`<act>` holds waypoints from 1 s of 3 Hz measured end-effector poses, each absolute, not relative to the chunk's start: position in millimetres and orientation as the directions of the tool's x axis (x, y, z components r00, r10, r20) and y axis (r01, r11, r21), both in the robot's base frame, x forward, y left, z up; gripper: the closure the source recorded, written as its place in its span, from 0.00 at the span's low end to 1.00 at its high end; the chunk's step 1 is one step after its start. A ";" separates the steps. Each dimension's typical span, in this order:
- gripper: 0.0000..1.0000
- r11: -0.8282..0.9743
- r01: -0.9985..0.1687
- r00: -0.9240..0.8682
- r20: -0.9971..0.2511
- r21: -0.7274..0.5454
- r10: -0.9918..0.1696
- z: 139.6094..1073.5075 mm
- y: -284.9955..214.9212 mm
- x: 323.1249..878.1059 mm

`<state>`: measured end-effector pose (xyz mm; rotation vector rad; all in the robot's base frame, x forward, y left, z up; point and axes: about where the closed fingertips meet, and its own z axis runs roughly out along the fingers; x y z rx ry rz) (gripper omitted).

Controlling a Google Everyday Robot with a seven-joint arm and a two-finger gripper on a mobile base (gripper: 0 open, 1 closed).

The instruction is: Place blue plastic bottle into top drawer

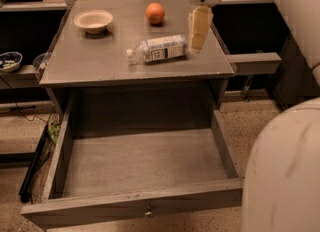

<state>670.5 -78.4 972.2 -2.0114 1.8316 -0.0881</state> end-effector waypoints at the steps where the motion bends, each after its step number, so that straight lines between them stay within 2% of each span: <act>1: 0.00 -0.066 -0.937 0.143 -0.206 -0.342 -0.968 968.3 -71.7 687.2; 3: 0.00 -0.085 -0.938 0.145 -0.159 -0.336 -0.977 949.0 -64.7 707.8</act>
Offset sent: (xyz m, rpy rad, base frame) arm 0.0424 0.0045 -0.0407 -0.1874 0.0820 0.0154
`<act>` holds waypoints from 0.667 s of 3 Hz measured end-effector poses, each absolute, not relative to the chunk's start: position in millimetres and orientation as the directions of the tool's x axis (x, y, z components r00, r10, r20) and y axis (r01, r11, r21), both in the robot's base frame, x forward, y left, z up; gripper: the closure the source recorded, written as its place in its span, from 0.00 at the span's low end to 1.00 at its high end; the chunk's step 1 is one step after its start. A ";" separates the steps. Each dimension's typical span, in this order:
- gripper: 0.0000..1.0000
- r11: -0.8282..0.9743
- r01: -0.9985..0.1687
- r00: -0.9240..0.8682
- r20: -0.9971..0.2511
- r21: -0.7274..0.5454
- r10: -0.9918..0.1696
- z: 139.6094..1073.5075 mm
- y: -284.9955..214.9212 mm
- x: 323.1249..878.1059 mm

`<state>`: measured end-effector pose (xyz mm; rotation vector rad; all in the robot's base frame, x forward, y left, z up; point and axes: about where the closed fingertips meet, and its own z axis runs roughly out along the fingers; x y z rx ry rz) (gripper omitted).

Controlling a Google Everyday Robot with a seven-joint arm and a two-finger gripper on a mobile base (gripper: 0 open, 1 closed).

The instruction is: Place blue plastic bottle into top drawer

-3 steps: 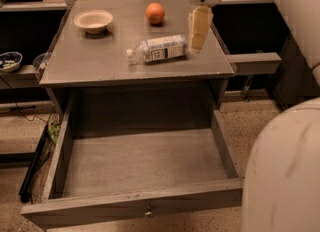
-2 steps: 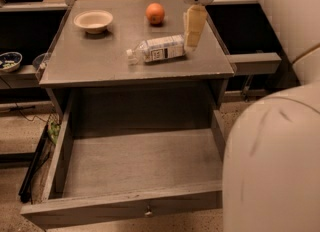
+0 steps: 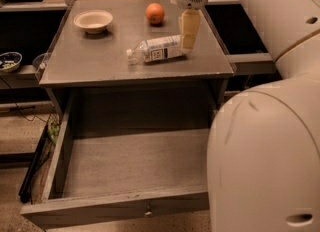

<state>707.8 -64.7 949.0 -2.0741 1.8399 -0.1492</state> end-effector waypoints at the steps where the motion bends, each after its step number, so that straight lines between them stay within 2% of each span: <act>1: 0.00 -0.084 -0.933 0.137 -0.129 -0.351 -0.982 938.6 -63.9 719.2; 2: 0.00 -0.099 -0.937 0.149 -0.127 -0.335 -0.981 918.3 -53.1 731.2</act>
Offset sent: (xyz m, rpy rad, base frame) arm 0.0224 0.0019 -0.0277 -0.0528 -0.0016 -0.0137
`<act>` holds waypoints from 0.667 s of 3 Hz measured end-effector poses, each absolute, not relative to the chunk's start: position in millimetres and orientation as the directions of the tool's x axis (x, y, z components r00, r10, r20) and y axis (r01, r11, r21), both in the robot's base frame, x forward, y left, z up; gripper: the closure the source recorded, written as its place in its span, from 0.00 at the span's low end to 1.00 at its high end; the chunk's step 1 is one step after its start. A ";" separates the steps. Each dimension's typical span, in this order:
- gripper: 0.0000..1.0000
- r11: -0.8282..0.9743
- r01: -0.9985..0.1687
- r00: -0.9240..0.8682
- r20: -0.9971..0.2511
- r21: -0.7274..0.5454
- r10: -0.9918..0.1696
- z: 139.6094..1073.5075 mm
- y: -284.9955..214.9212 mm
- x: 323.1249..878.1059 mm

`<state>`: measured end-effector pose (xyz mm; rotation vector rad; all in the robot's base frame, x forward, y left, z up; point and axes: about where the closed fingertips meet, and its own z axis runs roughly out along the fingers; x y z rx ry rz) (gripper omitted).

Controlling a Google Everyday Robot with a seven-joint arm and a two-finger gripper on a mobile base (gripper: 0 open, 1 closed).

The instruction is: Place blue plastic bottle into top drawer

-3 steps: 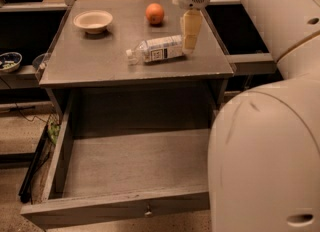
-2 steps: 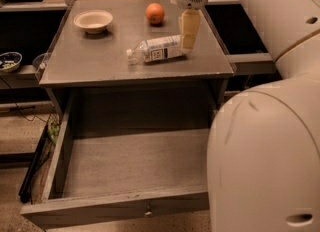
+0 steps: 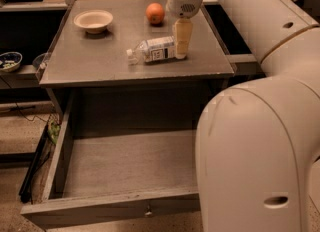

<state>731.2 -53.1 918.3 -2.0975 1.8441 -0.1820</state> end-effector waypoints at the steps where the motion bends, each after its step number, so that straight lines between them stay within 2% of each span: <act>1: 0.00 -0.099 -0.936 0.153 -0.136 -0.338 -0.979 916.4 -50.0 734.3; 2: 0.00 -0.101 -0.934 0.163 -0.156 -0.343 -0.974 911.8 -42.6 741.5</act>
Offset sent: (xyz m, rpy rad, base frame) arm 0.0149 0.0130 -0.0040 0.0511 -0.0022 0.0207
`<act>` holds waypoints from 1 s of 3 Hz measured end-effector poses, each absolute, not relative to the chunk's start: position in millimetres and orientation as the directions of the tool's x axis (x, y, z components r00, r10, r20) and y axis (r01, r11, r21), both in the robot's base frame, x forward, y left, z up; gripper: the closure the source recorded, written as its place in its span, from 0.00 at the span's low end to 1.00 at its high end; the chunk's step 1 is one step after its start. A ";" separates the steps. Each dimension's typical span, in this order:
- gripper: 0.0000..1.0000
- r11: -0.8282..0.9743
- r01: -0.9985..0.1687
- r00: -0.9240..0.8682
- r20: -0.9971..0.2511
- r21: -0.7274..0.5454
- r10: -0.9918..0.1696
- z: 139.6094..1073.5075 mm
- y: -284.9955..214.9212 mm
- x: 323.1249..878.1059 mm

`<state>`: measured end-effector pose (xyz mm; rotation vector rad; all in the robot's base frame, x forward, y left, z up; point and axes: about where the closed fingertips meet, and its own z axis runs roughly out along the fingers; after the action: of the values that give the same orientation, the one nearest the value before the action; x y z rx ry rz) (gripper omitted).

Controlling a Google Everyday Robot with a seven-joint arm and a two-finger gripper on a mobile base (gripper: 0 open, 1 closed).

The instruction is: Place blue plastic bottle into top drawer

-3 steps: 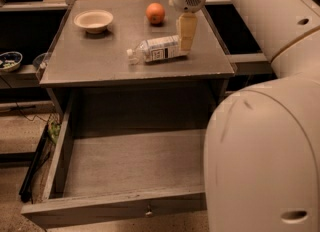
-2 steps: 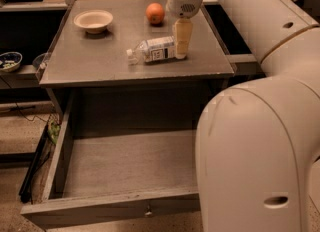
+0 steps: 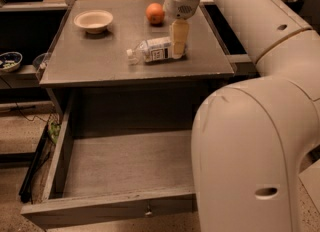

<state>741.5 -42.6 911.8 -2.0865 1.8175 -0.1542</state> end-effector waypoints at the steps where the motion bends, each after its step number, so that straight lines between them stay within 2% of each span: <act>1: 0.00 -0.123 -0.932 0.194 -0.183 -0.340 -0.964 904.3 -24.1 752.3; 2: 0.00 -0.148 -0.930 0.224 -0.201 -0.335 -0.954 893.3 -3.2 764.9; 3: 0.00 -0.148 -0.930 0.225 -0.202 -0.337 -0.953 893.1 -2.7 765.7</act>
Offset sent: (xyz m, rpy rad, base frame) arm 0.0217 0.0324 -0.0064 0.0450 0.0257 0.0747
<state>765.7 -2.7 893.1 -2.1182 1.7404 -0.0829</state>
